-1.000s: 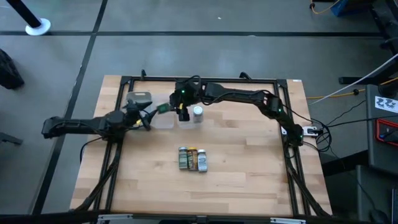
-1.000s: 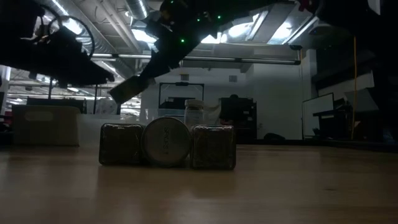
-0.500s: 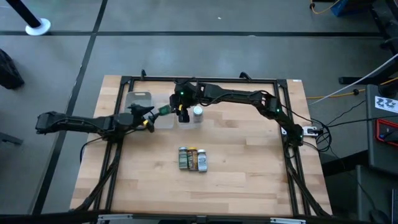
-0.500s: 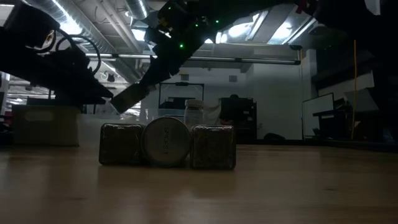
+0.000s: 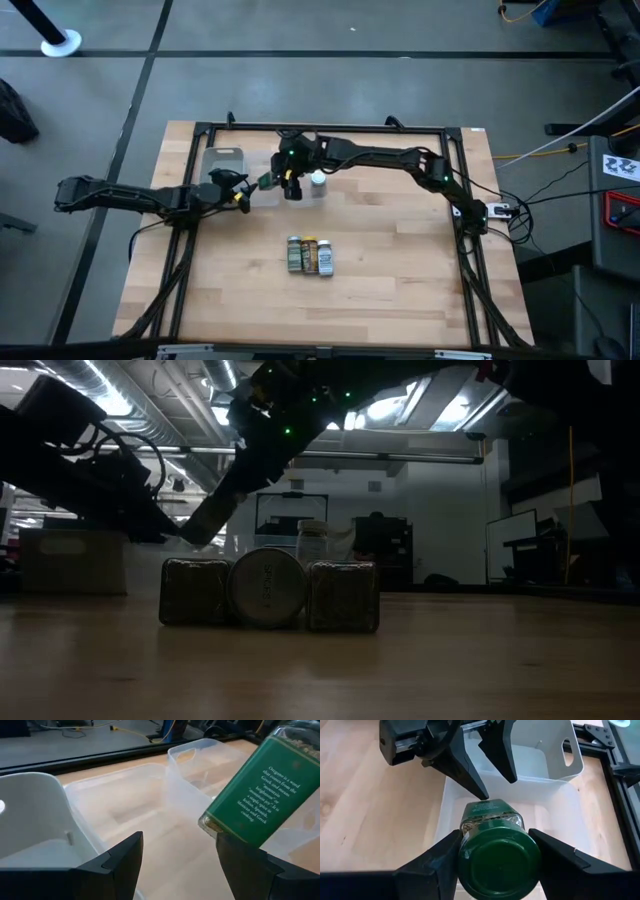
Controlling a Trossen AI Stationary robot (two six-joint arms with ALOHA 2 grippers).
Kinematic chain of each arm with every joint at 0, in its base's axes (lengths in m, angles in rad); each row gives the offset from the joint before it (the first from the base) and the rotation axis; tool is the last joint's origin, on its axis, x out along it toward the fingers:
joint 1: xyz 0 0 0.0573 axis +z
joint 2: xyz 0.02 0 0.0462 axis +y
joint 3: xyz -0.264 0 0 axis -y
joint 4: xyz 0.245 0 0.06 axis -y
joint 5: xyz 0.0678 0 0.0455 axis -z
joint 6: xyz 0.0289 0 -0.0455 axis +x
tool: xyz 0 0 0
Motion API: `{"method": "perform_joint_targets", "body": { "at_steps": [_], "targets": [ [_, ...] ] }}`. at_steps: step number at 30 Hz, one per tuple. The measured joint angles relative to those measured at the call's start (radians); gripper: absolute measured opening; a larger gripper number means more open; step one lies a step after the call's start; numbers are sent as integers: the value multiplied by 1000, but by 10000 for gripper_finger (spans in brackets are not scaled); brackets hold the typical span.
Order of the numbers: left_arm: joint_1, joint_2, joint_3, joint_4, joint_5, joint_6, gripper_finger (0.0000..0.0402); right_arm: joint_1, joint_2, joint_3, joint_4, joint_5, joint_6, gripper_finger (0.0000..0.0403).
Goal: Sort spices by type
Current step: Put the top green seasoning bottle into the left transparent bin, then put the green seasoning bottle into the left transparent bin
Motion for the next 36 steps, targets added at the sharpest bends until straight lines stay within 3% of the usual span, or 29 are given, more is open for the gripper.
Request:
{"method": "perform_joint_targets", "body": {
  "at_steps": [18,36],
  "targets": [
    [0,13,0,29,12,6,237,13,56,0,45,12,9,214],
    [0,13,0,26,55,4,237,13,55,0,43,26,8,245]
  ]
}}
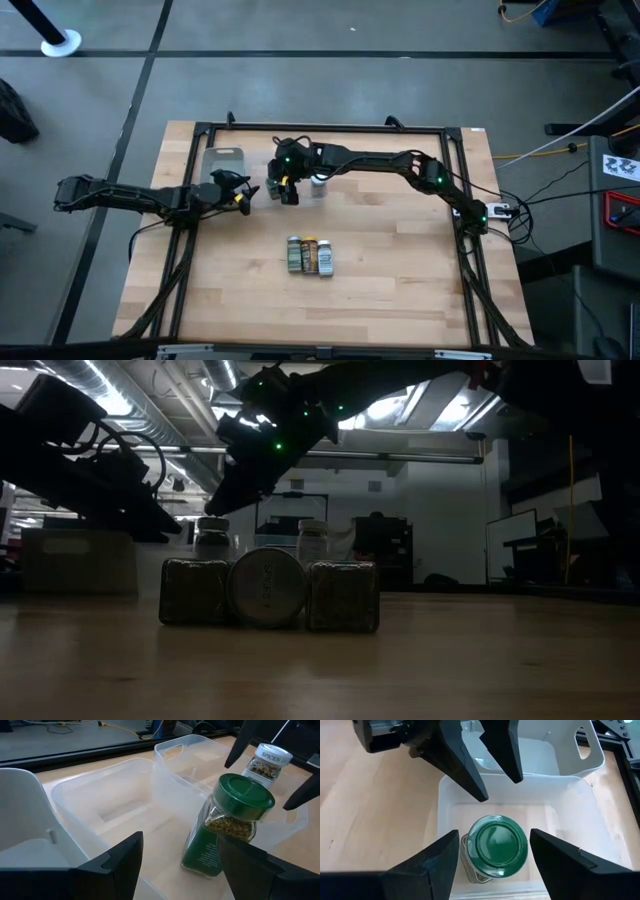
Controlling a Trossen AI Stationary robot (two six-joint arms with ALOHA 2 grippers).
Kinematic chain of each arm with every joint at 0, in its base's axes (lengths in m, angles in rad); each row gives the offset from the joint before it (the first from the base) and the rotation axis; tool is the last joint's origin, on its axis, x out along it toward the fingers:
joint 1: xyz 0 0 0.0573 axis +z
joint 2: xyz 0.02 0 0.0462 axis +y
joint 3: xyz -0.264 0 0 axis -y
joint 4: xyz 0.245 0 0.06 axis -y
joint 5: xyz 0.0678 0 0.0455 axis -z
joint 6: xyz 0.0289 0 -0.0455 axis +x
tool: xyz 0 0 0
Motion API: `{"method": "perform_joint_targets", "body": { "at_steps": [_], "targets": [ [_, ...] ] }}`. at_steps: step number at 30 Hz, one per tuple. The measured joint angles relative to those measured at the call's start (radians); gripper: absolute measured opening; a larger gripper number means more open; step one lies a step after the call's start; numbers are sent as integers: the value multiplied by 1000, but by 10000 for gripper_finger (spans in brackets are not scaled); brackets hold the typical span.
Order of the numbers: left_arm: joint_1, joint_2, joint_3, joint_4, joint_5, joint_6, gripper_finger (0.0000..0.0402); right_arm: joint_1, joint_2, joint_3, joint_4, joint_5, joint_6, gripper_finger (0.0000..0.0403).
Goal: Sort spices by type
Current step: Put the green seasoning bottle into the left transparent bin
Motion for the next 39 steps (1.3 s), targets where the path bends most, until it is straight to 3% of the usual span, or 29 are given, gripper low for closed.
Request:
{"method": "perform_joint_targets", "body": {
  "at_steps": [6,11,14,22,29,39],
  "targets": [
    [0,-13,22,5,0,43,237,0,-4,92,-100,63,-16,245],
    [-1,-30,75,8,1,114,237,0,-10,260,-329,110,-62,245],
    [-1,-36,114,23,32,138,237,-1,-80,224,-391,148,-97,245],
    [-21,-1,213,77,246,131,237,-3,-229,226,-621,252,-109,246],
    [-147,173,366,72,269,57,237,-44,-315,226,-829,256,-109,246],
    [-269,461,748,-385,269,-124,237,-161,-360,225,-1018,146,-105,246]
  ]
}}
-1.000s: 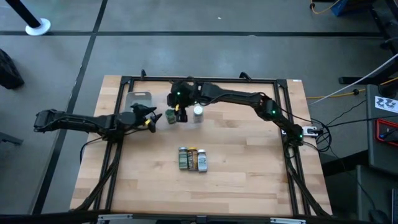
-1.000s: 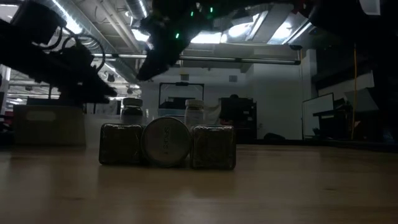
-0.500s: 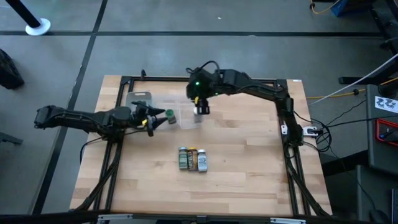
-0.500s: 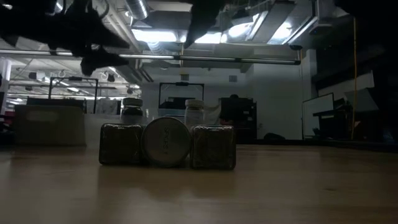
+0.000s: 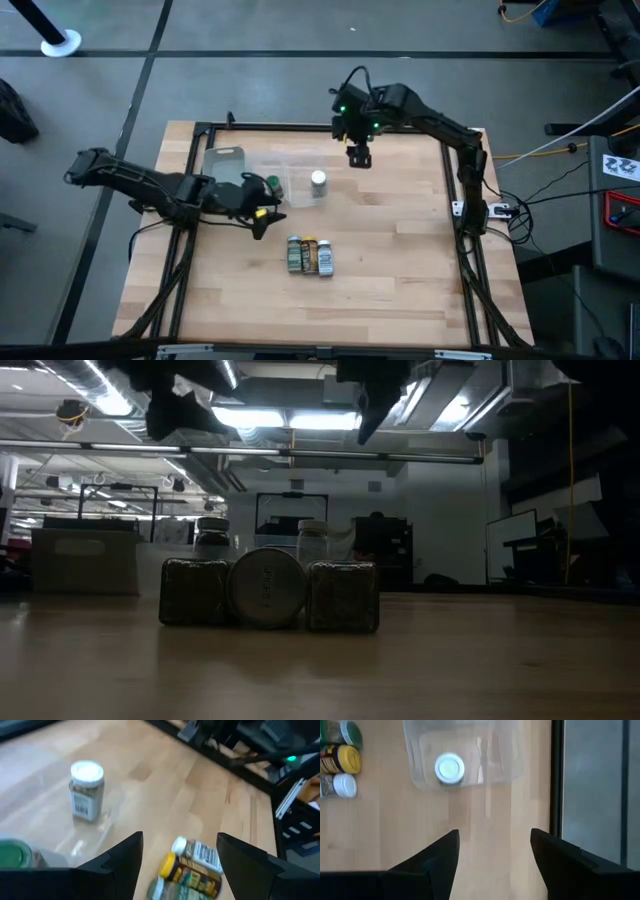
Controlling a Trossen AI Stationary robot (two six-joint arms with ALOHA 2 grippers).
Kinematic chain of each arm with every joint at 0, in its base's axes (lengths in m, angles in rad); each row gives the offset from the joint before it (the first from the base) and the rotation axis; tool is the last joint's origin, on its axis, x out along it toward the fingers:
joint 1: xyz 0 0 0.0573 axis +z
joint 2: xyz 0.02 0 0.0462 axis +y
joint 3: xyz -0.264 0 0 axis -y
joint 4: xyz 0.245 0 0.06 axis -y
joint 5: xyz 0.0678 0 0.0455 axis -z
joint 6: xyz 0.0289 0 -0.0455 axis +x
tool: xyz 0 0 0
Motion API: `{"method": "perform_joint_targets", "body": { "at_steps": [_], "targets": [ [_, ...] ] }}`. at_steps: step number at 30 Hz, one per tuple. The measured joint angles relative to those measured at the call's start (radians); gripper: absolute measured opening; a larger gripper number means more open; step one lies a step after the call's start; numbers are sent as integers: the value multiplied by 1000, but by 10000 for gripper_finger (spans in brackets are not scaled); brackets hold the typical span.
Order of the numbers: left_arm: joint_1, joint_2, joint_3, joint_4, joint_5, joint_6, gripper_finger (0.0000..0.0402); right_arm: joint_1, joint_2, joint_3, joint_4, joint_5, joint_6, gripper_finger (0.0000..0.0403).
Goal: Sort spices by type
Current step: Put the green seasoning bottle into the left transparent bin
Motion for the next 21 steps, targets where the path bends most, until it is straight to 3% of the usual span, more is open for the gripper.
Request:
{"method": "perform_joint_targets", "body": {
  "at_steps": [6,11,16,21],
  "targets": [
    [-40,127,160,-176,25,-152,237,-77,-6,0,-58,-41,-1,246],
    [-72,237,254,-339,129,-394,237,-144,-9,-28,-74,-141,-24,246],
    [-106,328,273,-410,241,-672,237,-192,-11,-99,-81,-250,-39,246],
    [-139,431,273,-387,308,-921,237,-201,-12,-210,-59,-288,-88,246]
  ]
}}
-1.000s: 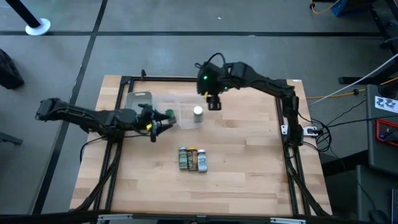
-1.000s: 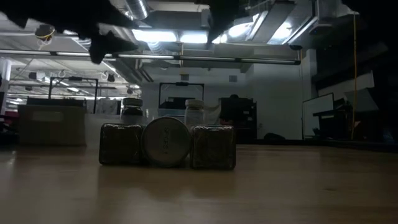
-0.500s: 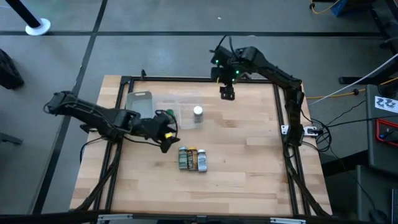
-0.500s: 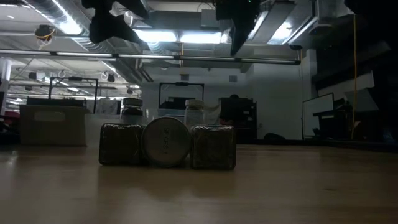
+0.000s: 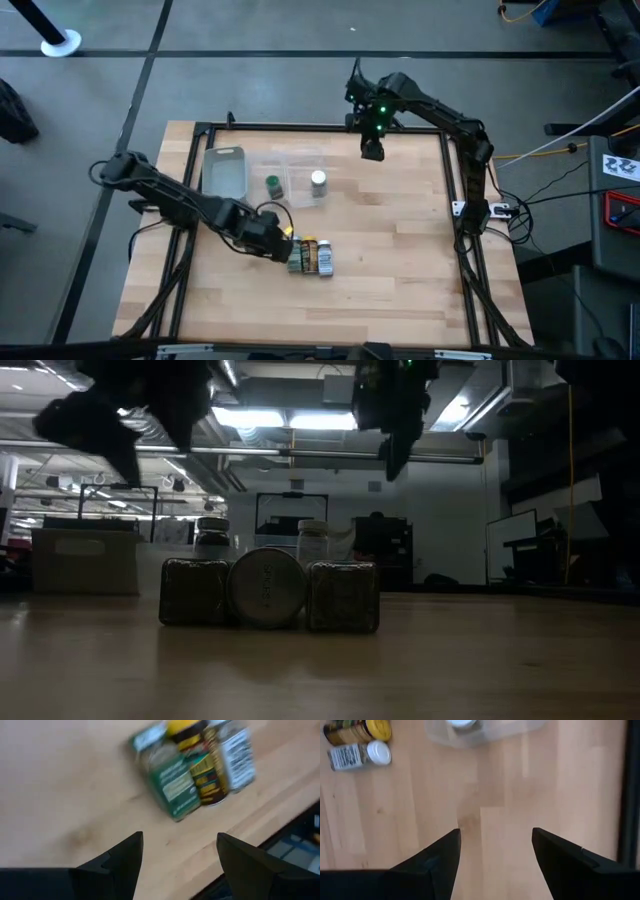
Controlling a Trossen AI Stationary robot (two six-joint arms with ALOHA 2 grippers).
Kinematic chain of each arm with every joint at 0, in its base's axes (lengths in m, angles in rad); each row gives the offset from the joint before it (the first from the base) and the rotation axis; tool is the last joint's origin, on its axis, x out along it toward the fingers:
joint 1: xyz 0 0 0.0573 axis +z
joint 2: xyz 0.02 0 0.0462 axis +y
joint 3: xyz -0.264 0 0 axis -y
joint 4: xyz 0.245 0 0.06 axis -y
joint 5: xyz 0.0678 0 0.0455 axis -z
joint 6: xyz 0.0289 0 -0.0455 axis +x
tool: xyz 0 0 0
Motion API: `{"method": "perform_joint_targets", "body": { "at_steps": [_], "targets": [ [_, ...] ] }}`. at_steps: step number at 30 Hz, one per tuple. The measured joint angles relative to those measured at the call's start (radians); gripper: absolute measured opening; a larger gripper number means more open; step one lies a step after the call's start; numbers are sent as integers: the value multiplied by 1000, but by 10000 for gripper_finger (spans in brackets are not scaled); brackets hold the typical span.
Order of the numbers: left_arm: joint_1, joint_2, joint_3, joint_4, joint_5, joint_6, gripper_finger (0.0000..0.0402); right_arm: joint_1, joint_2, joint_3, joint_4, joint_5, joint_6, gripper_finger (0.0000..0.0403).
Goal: Sort spices by type
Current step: Put the green seasoning bottle into the left transparent bin
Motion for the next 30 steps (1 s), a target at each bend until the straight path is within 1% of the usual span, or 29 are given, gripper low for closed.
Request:
{"method": "perform_joint_targets", "body": {
  "at_steps": [2,4,8,13,19,22,26,30],
  "targets": [
    [-5,42,0,30,12,-78,237,0,-1,-41,29,-4,-21,246],
    [-5,81,0,83,13,-120,237,0,-1,-77,40,2,-38,246],
    [16,151,0,156,12,-169,237,-2,-2,-129,72,56,-49,246],
    [54,214,0,171,11,-190,237,-1,-2,-159,118,102,-52,246],
    [88,237,0,205,11,-188,237,0,-2,-160,120,128,-54,246],
    [99,237,0,190,8,-187,237,0,-2,-160,136,129,-69,246],
    [108,237,0,194,-24,-194,237,0,-2,-160,160,129,-70,246],
    [111,243,0,193,-32,-193,237,0,-2,-160,164,129,-70,246]
  ]
}}
